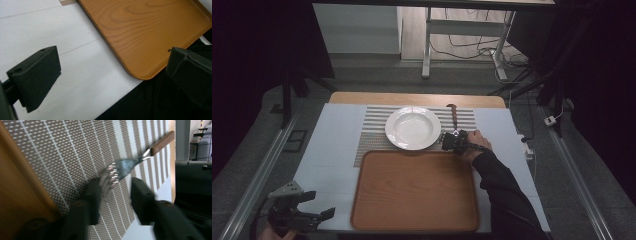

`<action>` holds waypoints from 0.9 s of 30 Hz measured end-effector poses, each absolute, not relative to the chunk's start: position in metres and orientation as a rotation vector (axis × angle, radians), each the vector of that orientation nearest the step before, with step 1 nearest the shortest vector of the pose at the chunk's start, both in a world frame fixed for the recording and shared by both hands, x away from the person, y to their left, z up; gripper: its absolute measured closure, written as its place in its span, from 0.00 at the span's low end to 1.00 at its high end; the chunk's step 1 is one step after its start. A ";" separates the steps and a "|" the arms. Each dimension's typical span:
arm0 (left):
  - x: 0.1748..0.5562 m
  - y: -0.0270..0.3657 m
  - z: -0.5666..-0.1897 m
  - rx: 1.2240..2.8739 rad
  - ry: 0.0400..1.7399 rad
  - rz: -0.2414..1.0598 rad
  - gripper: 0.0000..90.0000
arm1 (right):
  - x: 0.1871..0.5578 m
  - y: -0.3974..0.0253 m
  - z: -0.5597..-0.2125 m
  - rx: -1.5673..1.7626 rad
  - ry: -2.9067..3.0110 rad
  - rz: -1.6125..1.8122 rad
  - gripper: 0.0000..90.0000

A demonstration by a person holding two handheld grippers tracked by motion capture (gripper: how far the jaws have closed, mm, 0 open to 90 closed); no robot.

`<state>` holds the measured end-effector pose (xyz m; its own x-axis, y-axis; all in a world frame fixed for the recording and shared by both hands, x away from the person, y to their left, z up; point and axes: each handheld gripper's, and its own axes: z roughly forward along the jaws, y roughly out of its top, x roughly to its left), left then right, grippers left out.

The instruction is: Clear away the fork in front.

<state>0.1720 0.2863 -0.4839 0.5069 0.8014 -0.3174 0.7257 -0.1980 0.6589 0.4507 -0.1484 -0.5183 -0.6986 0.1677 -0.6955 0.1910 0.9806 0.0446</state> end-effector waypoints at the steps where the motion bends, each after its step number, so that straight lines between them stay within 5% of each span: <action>1: 0.172 0.286 -0.484 1.958 1.252 0.121 0.00 | 0.450 -0.147 -0.521 0.234 2.360 -0.046 0.83; 6: 0.172 0.286 -0.484 1.960 1.250 0.117 0.00 | 0.445 -0.143 -0.528 0.160 2.244 -0.111 0.99; 27: 0.170 0.285 -0.482 1.958 1.234 0.155 0.00 | 0.415 -0.157 -0.481 0.234 2.223 0.114 1.00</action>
